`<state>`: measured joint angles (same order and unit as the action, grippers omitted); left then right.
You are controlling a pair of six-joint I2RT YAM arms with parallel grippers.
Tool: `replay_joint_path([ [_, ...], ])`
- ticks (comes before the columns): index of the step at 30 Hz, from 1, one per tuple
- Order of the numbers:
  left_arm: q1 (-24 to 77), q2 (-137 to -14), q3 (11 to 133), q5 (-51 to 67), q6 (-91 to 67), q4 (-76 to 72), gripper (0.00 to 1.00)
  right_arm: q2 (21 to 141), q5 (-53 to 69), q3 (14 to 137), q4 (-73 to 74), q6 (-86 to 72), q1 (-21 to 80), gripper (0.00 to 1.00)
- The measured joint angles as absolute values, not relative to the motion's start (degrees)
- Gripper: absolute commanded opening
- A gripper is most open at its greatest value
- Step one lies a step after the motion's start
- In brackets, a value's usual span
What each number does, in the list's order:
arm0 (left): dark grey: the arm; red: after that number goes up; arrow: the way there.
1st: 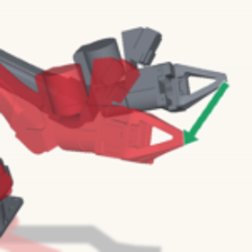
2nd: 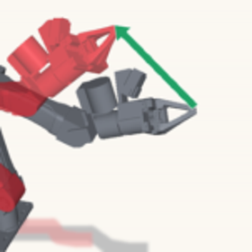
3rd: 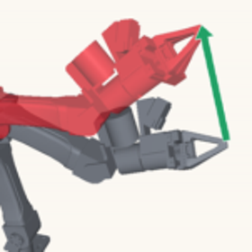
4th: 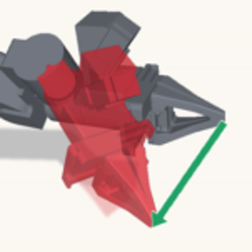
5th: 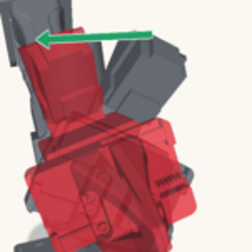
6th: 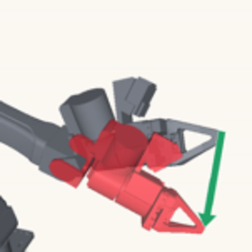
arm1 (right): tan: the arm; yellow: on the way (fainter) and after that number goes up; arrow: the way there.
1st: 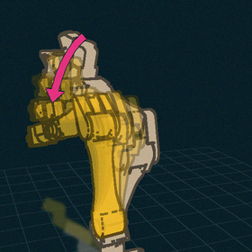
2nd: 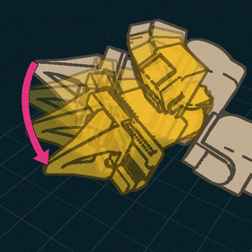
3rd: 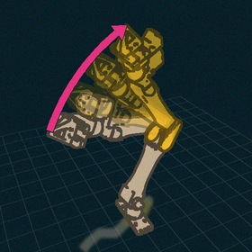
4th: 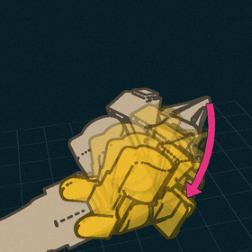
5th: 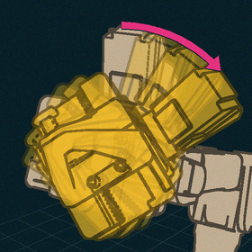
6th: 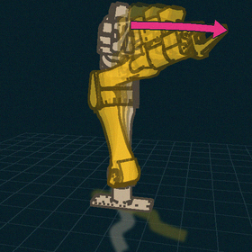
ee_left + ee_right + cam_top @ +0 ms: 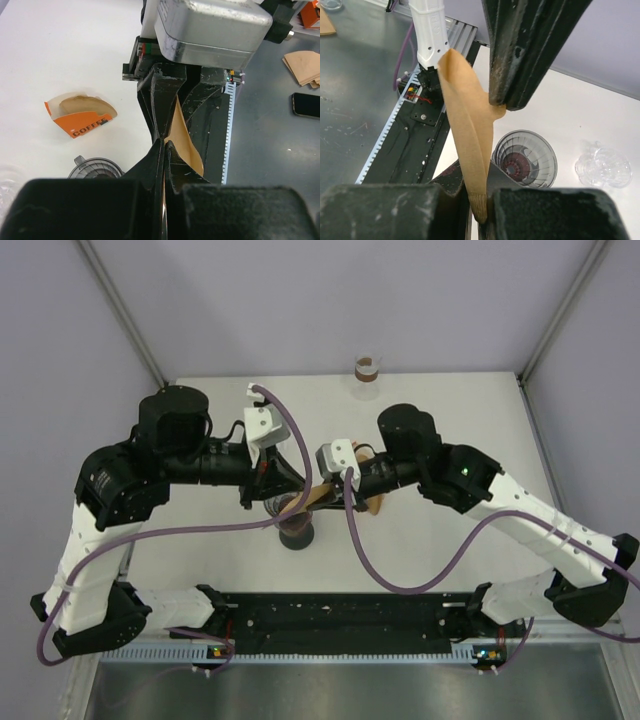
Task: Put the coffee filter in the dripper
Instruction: Adjust the coffee filter.
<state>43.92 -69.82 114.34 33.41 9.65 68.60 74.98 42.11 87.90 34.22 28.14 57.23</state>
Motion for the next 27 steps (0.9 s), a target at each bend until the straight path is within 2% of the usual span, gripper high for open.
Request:
replay_joint_path([
  [6,43.9,-69.8,114.3,33.7,10.5,69.8,0.00,75.2,41.3,88.2,34.2,28.0,57.2,0.00],
  [13,43.9,-69.8,114.3,35.2,10.5,70.1,0.09,75.6,40.2,88.2,34.2,27.8,57.2,0.00],
  [22,43.9,-69.6,114.0,35.7,10.4,70.1,0.10,75.7,39.4,88.3,34.2,27.3,57.2,0.00],
  [27,43.9,-69.6,113.8,35.0,10.4,70.1,0.19,75.7,39.0,88.3,34.2,27.2,57.2,0.00],
])
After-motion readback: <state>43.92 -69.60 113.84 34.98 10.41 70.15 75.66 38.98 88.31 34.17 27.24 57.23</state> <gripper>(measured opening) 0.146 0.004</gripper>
